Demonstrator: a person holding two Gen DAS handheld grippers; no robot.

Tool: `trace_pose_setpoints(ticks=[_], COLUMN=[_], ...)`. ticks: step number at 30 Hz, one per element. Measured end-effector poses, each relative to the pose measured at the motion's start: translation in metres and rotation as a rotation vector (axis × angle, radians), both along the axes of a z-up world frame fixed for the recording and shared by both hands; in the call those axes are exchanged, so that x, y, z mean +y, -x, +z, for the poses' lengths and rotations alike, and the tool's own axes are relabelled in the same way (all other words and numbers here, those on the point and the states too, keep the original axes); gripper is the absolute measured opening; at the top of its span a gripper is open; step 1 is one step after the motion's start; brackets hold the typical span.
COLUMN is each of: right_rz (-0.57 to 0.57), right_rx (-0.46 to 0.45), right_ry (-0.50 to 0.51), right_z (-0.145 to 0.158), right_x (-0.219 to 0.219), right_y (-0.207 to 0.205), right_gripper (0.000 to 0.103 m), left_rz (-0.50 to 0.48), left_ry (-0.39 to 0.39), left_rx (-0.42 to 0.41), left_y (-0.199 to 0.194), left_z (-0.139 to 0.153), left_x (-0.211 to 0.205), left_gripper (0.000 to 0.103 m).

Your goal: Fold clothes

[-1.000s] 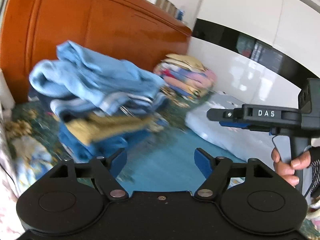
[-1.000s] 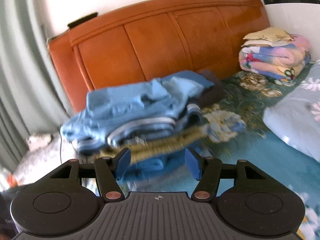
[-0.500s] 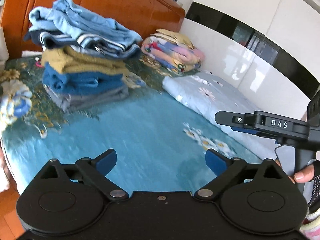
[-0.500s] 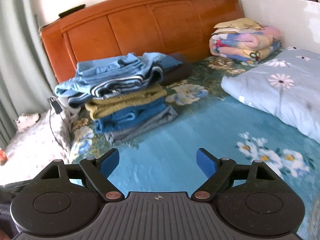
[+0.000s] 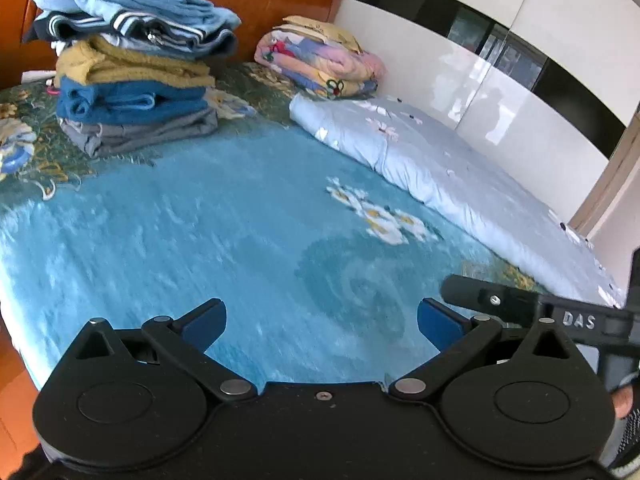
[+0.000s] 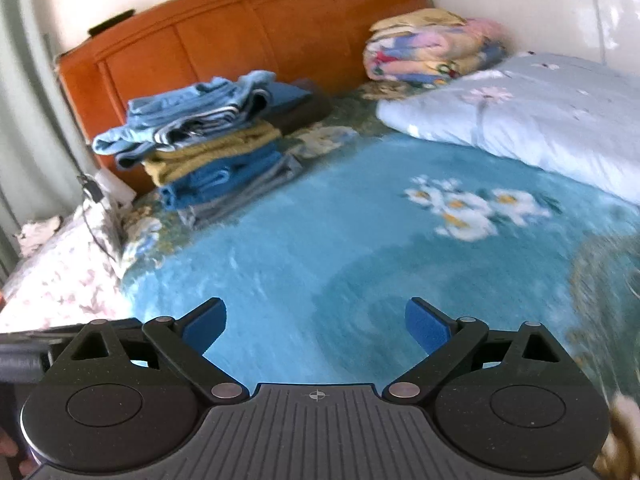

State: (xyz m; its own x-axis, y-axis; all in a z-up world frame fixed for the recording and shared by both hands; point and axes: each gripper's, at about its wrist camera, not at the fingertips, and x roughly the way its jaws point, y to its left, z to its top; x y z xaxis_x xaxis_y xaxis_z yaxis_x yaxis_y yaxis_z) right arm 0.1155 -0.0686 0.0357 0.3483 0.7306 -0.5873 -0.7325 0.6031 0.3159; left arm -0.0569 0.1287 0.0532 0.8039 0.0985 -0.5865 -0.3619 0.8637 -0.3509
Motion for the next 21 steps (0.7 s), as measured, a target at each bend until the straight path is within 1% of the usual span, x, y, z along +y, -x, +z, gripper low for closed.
trace_pose_setpoints(ticks=[2,4,7,9,13,16,21], right_rz=[-0.023,-0.043,-0.082,-0.108,-0.144,-0.164,-0.190], right_rx=[0.008,0.029,0.065,0.073,0.060,0.048,0.052], right_ry=[0.004,-0.005,-0.024,-0.011,0.037,0.054,0.059], right_z=[-0.006,-0.013,-0.024,-0.032,-0.044,-0.050,-0.060], right_x=[-0.013,-0.026,-0.047,-0.058,-0.078,-0.094,-0.116], right_y=[0.004,0.008,0.014,0.018,0.026,0.033,0.042], right_gripper=[0.100,0.102,0.102,0.102,0.102,0.102,0.102], left_rz=[-0.006,-0.013,-0.031,-0.045,-0.062,-0.075,-0.080], left_ry=[-0.010,-0.038,-0.056,-0.062,-0.108,-0.128,-0.131], left_rx=[0.020,0.049,0.067,0.079,0.110,0.106,0.101], left_y=[0.000,-0.001,0.000,0.000,-0.002,-0.002,-0.001], left_z=[-0.007,-0.014,-0.023,-0.028,-0.037,-0.041,-0.048], left_x=[-0.009,-0.021,-0.036,-0.045,-0.060,-0.070,-0.085], left_gripper=[0.101,0.101,0.101,0.101,0.101,0.101,0.101])
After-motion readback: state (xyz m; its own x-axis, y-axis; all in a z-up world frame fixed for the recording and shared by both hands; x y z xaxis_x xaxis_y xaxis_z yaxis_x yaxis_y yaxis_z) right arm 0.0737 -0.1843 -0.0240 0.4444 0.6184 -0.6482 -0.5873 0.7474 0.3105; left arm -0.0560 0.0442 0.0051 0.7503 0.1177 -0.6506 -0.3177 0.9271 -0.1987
